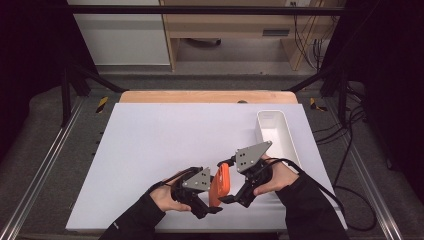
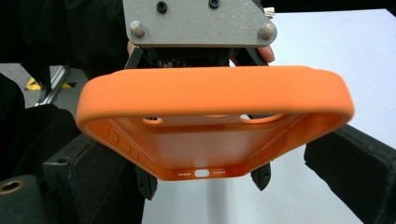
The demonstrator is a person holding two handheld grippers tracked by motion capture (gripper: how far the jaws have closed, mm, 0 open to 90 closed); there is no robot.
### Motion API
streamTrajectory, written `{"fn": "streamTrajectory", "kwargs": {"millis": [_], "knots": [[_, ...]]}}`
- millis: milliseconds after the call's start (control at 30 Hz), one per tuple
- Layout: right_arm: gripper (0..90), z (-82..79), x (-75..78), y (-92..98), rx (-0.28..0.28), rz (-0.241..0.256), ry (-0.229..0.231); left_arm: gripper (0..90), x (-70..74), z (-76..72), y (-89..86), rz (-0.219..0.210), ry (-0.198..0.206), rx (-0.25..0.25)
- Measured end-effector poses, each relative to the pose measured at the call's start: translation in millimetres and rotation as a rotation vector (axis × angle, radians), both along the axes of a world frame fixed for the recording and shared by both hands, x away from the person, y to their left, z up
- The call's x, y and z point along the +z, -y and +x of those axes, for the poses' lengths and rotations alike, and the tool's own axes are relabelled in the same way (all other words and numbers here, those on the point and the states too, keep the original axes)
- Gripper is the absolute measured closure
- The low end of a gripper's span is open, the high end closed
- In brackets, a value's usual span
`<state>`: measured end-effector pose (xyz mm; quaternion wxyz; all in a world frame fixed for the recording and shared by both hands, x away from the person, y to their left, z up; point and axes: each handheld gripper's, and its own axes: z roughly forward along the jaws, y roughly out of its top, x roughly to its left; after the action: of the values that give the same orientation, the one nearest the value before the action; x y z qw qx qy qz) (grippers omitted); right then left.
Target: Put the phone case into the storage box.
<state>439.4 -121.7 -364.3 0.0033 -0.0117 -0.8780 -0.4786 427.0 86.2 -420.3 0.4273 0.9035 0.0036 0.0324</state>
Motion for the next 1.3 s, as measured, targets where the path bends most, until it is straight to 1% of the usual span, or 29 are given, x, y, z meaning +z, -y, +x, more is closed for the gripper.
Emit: {"fn": "streamTrajectory", "kwargs": {"millis": [167, 233, 300, 600, 767, 833, 867, 900, 1000, 1133, 1200, 1300], "knots": [[9.9, 0.0, -0.7, -0.6, 0.014, 0.004, -0.004, 15.3, -1.0, 0.4, 0.2, 0.006, 0.001, -0.002], [13.1, -0.7, -1.0, -0.8, 0.022, 0.005, -0.001, 15.3, -1.6, 0.4, 0.3, 0.007, 0.0, 0.0], [14.4, -1.1, -1.1, -0.8, 0.023, 0.005, 0.002, 15.3, -2.2, 0.8, 0.0, 0.011, 0.0, 0.002], [15.8, -0.6, -1.6, -1.0, 0.022, -0.009, 0.009, 15.1, -4.2, 2.3, 0.0, 0.014, -0.001, 0.003], [16.0, 0.3, -1.9, -1.8, 0.018, -0.01, -0.002, 14.9, -4.6, 2.7, -0.1, 0.018, -0.02, 0.006], [16.1, 0.1, -2.4, -2.3, 0.017, -0.013, -0.004, 14.4, -5.0, 3.7, -0.6, 0.018, -0.042, 0.019], [16.1, 0.0, -2.7, -2.6, 0.015, -0.016, 0.001, 10.5, -5.6, 4.0, -0.8, 0.009, -0.05, 0.021], [16.1, 0.1, -2.9, -2.6, 0.013, -0.016, 0.005, 10.5, -5.8, 3.9, -0.9, 0.007, -0.055, 0.027], [16.1, 0.6, -1.5, -1.4, -0.001, -0.013, 0.007, 5.2, -4.4, 5.4, -3.8, 0.015, -0.05, 0.045], [16.0, 2.5, 2.1, 1.9, -0.023, -0.004, 0.015, 2.9, -1.7, 7.3, -11.7, -0.005, -0.059, 0.089], [16.0, 3.6, 4.4, 4.3, -0.045, -0.004, 0.019, 2.5, 0.3, 8.5, -17.5, -0.019, -0.059, 0.109], [16.0, 5.8, 8.4, 8.6, -0.08, -0.002, 0.026, 1.7, 3.5, 10.3, -28.6, -0.04, -0.059, 0.153]]}}
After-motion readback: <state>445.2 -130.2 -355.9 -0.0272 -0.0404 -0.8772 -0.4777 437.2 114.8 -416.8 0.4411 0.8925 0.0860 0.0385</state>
